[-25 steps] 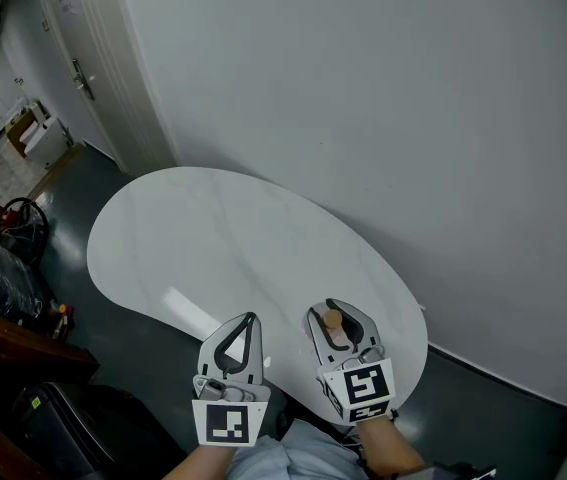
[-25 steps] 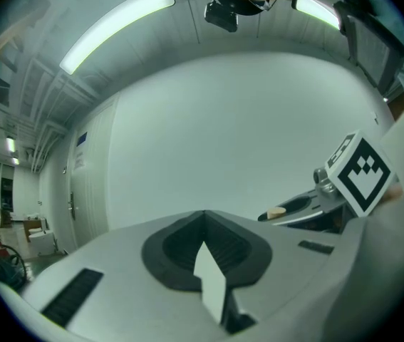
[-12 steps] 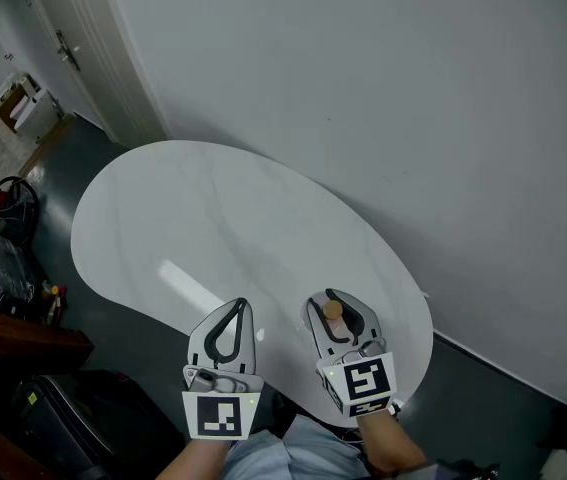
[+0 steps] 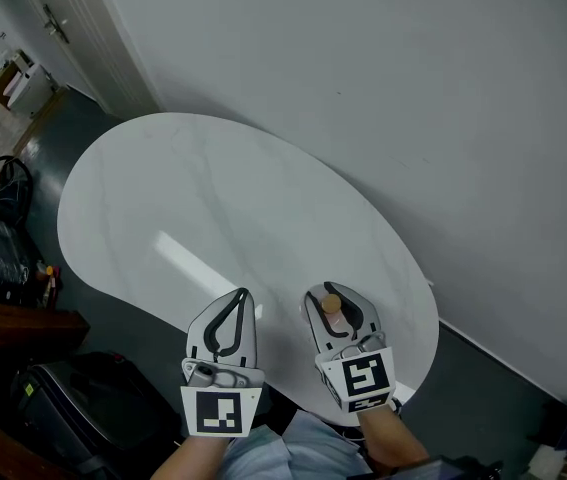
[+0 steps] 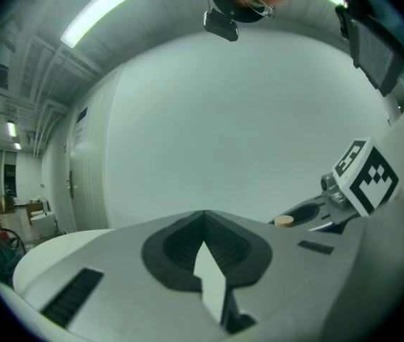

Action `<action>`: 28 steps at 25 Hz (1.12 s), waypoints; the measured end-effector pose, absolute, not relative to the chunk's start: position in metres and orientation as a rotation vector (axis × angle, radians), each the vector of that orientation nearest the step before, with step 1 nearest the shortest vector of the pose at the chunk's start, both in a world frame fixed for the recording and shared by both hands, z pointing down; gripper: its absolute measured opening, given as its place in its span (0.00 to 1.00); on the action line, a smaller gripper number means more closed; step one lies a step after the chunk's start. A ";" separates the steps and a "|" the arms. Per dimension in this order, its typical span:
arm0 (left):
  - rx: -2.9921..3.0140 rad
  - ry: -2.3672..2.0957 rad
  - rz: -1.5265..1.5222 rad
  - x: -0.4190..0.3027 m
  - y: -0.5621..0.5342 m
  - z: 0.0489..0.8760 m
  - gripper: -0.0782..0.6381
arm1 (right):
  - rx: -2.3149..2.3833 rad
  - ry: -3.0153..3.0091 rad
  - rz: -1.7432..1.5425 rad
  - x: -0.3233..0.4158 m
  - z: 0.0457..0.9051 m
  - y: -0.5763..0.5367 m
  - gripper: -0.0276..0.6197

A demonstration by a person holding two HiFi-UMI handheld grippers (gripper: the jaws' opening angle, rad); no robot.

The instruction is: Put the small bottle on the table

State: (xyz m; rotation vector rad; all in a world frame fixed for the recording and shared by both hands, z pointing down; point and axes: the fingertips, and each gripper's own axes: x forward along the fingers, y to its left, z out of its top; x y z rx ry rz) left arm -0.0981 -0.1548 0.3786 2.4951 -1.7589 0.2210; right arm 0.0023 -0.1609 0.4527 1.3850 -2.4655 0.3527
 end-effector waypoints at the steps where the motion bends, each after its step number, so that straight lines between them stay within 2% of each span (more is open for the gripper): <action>1: 2.489 -1.753 0.231 -0.098 -0.155 0.381 0.11 | 1.380 -2.462 0.359 0.001 0.455 -0.161 0.22; 28: 2.399 -1.673 0.393 -0.105 -0.163 0.426 0.11 | 1.336 -2.377 0.487 -0.002 0.511 -0.166 0.22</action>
